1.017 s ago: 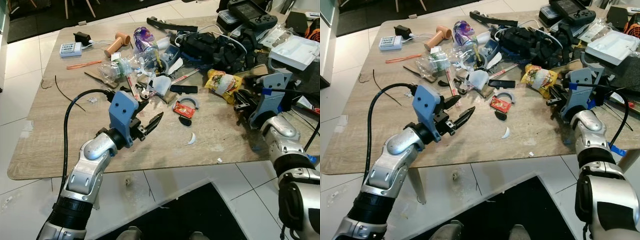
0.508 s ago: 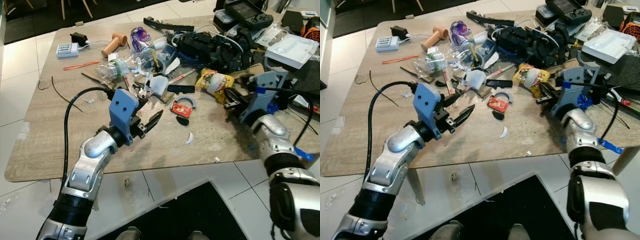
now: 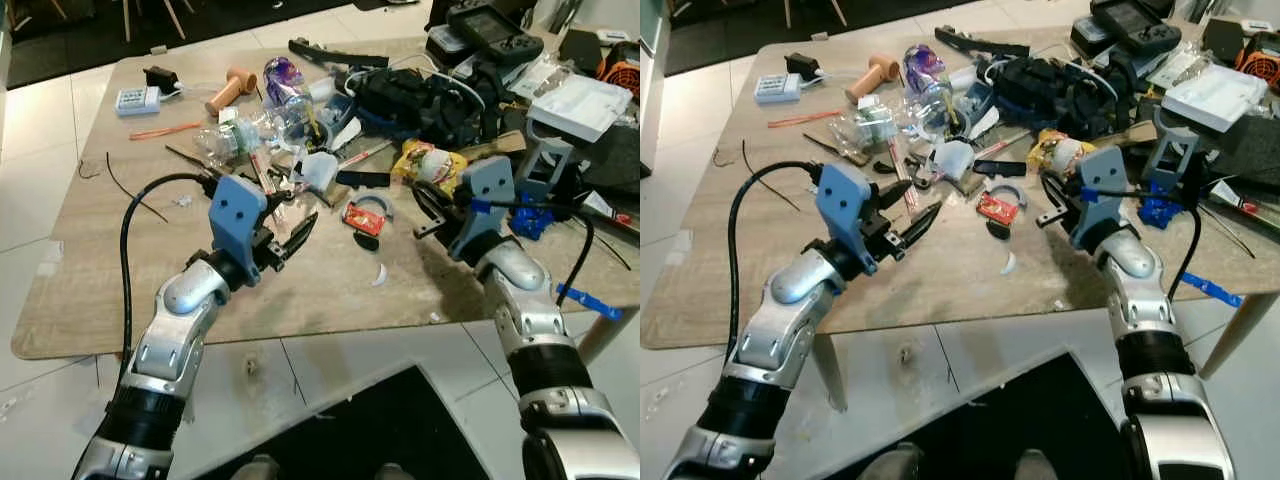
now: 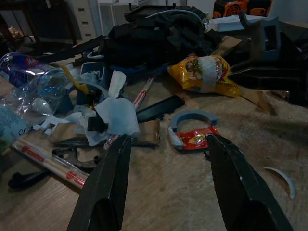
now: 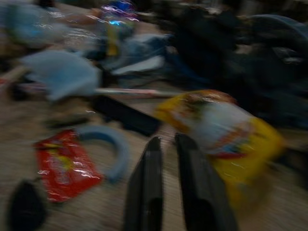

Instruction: Picking trash to rubbish bin

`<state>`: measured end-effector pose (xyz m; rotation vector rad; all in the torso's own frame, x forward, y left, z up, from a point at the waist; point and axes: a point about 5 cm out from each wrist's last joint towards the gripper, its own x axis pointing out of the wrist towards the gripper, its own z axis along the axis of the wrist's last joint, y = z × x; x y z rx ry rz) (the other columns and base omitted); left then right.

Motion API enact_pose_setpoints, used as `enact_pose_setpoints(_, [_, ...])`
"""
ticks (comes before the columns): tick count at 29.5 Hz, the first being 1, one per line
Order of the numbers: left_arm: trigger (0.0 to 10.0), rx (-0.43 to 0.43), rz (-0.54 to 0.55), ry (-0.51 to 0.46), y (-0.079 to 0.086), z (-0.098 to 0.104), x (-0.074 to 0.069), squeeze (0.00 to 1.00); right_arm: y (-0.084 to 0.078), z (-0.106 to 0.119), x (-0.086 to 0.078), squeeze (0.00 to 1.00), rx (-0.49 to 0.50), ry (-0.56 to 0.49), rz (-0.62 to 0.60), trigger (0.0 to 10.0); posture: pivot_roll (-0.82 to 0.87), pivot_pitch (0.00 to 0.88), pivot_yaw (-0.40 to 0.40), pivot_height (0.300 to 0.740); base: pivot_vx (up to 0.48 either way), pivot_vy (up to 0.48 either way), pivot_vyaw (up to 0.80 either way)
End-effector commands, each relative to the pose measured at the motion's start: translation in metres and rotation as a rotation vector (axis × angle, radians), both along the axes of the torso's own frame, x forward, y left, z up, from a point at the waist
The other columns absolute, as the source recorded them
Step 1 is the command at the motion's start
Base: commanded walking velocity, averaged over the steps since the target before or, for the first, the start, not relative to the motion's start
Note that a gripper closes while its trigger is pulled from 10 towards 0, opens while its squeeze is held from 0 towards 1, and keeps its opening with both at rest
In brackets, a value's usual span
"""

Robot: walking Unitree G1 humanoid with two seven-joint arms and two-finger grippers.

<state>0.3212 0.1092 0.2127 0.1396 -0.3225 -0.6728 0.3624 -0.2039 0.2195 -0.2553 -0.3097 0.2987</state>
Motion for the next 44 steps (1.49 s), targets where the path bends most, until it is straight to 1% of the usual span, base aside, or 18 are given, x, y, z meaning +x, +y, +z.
enact_pose_setpoints(1, [10.0, 0.011, -0.020, 0.021, -0.002, -0.007, -0.004, 0.00, -0.004, -0.001, -0.004, 1.00, -0.008, 0.008, -0.082, 10.0, -0.08, 0.176, 0.055, 0.740, 0.000, 0.000, 0.00])
enact_pose_setpoints(2, [10.0, 0.009, -0.021, 0.023, -0.001, -0.007, -0.005, 0.00, -0.009, -0.003, -0.008, 1.00, 0.004, 0.010, -0.140, 10.0, -0.09, 0.174, 0.057, 0.740, 0.000, 0.000, 0.00])
enact_pose_setpoints(3, [10.0, 0.009, -0.021, 0.023, -0.001, -0.007, -0.005, 0.00, -0.009, -0.003, -0.008, 1.00, 0.004, 0.010, -0.140, 10.0, -0.09, 0.174, 0.057, 0.740, 0.000, 0.000, 0.00])
enact_pose_setpoints(5, [10.0, 0.005, -0.029, 0.026, 0.000, -0.007, -0.004, 0.00, -0.017, -0.011, -0.015, 1.00, 0.027, 0.026, -0.220, 10.0, -0.09, 0.168, 0.059, 0.740, 0.000, 0.000, 0.00])
enact_pose_setpoints(7, [10.0, 0.001, -0.058, 0.033, -0.002, -0.007, -0.005, 0.00, -0.022, -0.019, -0.020, 1.00, 0.068, 0.033, -0.251, 10.0, -0.09, 0.161, 0.062, 0.740, 0.000, 0.000, 0.00])
enact_pose_setpoints(8, [10.0, -0.005, -0.076, 0.038, -0.004, -0.007, -0.006, 0.00, -0.023, -0.022, -0.023, 1.00, 0.091, 0.035, -0.256, 10.0, -0.09, 0.160, 0.062, 0.740, 0.000, 0.000, 0.00])
enact_pose_setpoints(9, [10.0, -0.005, -0.076, 0.038, -0.004, -0.007, -0.006, 0.00, -0.023, -0.022, -0.023, 1.00, 0.091, 0.035, -0.256, 10.0, -0.09, 0.160, 0.062, 0.740, 0.000, 0.000, 0.00])
enact_pose_setpoints(13, [10.0, -0.053, -0.184, 0.064, -0.013, -0.005, -0.014, 0.00, -0.025, -0.033, -0.030, 1.00, 0.165, 0.040, -0.261, 10.0, -0.09, 0.152, 0.065, 0.740, 0.000, 0.000, 0.00])
enact_pose_setpoints(14, [10.0, -0.053, -0.184, 0.064, -0.013, -0.005, -0.014, 0.00, -0.025, -0.033, -0.030, 1.00, 0.165, 0.040, -0.261, 10.0, -0.09, 0.152, 0.065, 0.740, 0.000, 0.000, 0.00])
enact_pose_setpoints(15, [10.0, -0.054, -0.232, 0.071, -0.018, -0.005, -0.019, 0.00, -0.027, -0.039, -0.032, 1.00, 0.169, 0.055, -0.272, 10.0, -0.09, 0.149, 0.065, 0.740, 0.000, 0.000, 0.00])
enact_pose_setpoints(16, [10.0, -0.051, -0.257, 0.078, -0.021, -0.005, -0.021, 0.00, -0.028, -0.041, -0.032, 1.00, 0.180, 0.057, -0.275, 10.0, -0.09, 0.148, 0.066, 0.740, 0.000, 0.000, 0.00])
enact_pose_setpoints(20, [10.0, -0.038, -0.284, 0.089, -0.025, -0.008, -0.023, 0.00, -0.030, -0.046, -0.032, 1.00, 0.194, 0.071, -0.284, 10.0, -0.09, 0.148, 0.067, 0.740, 0.000, 0.000, 0.00])
enact_pose_setpoints(28, [10.0, -0.015, -0.270, 0.078, -0.028, -0.007, -0.021, 0.00, -0.027, -0.045, -0.029, 1.00, 0.213, 0.076, -0.253, 10.0, -0.08, 0.155, 0.070, 0.740, 0.000, 0.000, 0.00])
enact_pose_setpoints(29, [10.0, -0.014, -0.265, 0.075, -0.029, -0.006, -0.020, 0.00, -0.028, -0.045, -0.028, 0.00, 0.223, 0.076, -0.251, 10.0, -0.07, 0.159, 0.073, 0.740, 0.000, 0.000, 0.00])
enact_pose_setpoints(35, [10.0, 0.004, -0.262, 0.072, -0.032, -0.003, -0.020, 0.00, -0.035, -0.047, -0.019, 0.00, 0.251, 0.091, -0.271, 10.0, -0.05, 0.182, 0.084, 0.740, 0.000, 0.000, 0.00])
enact_pose_setpoints(42, [10.0, 0.024, -0.241, 0.070, -0.029, -0.004, -0.019, 0.00, -0.038, -0.047, -0.018, 0.00, 0.248, 0.087, -0.276, 10.0, -0.05, 0.196, 0.088, 0.740, 0.000, 0.000, 0.00])
enact_pose_setpoints(44, [10.0, 0.031, -0.212, 0.071, -0.026, -0.003, -0.016, 0.00, -0.041, -0.049, -0.017, 0.00, 0.244, 0.096, -0.277, 10.0, -0.03, 0.221, 0.097, 0.740, 0.000, 0.000, 0.00])
